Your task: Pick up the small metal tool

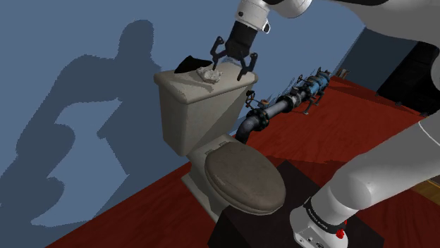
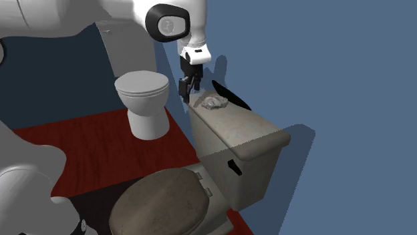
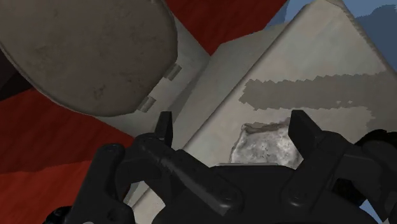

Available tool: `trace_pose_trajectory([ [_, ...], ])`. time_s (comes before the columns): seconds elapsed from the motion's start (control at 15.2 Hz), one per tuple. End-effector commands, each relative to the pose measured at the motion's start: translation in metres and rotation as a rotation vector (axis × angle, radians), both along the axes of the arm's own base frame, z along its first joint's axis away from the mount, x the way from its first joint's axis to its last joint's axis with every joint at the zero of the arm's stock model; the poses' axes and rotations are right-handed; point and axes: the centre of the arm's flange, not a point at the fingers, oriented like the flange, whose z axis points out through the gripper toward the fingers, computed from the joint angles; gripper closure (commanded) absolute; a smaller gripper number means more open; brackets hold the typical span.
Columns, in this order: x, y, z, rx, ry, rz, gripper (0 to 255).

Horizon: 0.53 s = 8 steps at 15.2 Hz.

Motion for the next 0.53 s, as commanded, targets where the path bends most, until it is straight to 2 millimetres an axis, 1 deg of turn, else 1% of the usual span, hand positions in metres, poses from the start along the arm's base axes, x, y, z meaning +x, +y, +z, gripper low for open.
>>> trace_pose_trajectory([
  [0.0,0.024,-0.001,0.001,0.007,-0.005,-0.084,0],
  [0.2,0.058,-0.004,0.006,0.015,-0.012,-0.201,0],
  [0.46,0.102,-0.016,0.014,0.026,-0.022,-0.357,0],
])
